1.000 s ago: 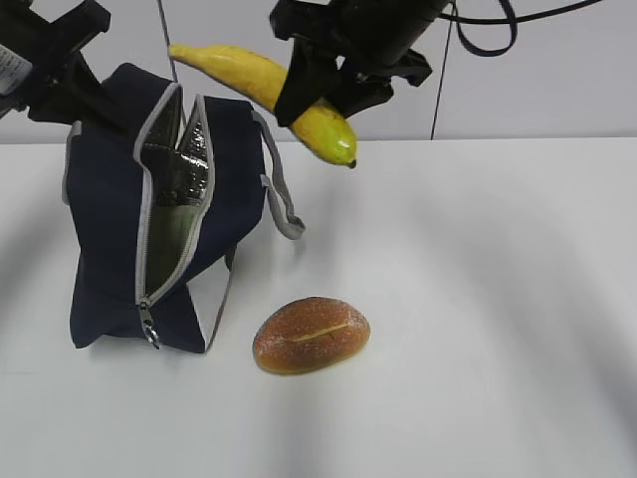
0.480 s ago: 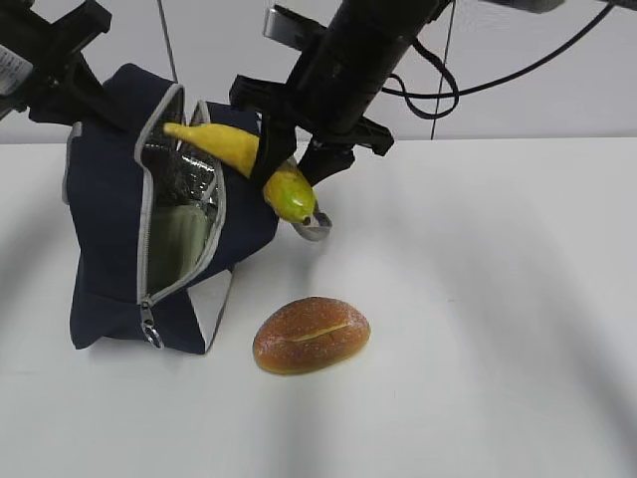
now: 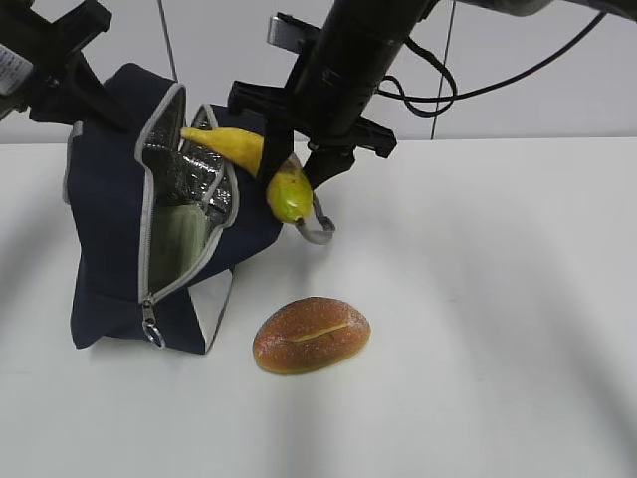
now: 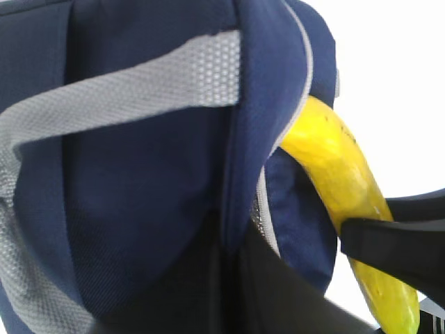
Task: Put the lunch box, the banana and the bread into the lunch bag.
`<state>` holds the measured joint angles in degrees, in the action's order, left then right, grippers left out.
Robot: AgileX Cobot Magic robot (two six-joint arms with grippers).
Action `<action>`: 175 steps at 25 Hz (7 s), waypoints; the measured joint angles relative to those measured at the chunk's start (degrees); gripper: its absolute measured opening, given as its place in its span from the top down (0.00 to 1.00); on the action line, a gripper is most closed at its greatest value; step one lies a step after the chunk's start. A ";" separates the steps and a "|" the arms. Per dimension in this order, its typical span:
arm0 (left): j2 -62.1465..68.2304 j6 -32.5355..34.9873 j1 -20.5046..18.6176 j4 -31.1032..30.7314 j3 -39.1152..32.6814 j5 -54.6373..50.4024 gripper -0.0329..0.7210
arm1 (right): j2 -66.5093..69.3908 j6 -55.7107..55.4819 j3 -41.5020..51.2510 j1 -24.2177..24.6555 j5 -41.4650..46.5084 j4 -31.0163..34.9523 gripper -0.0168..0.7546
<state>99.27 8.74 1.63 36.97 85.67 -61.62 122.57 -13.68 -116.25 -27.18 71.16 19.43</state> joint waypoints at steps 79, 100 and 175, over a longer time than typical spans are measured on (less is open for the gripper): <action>0.00 0.19 0.00 -0.41 0.00 -0.57 0.96 | -16.67 17.43 16.85 -6.44 0.50 -15.09 0.43; 0.00 0.30 0.00 -0.41 0.00 -0.71 0.96 | -17.43 40.21 34.72 -6.44 -2.47 -16.02 0.43; 0.00 1.66 0.00 -0.37 0.00 -0.60 0.96 | -26.02 73.65 32.88 -6.44 -13.79 -10.40 0.45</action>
<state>99.27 10.40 1.63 36.61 85.67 -62.23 96.55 59.97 -83.37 -33.62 57.37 9.02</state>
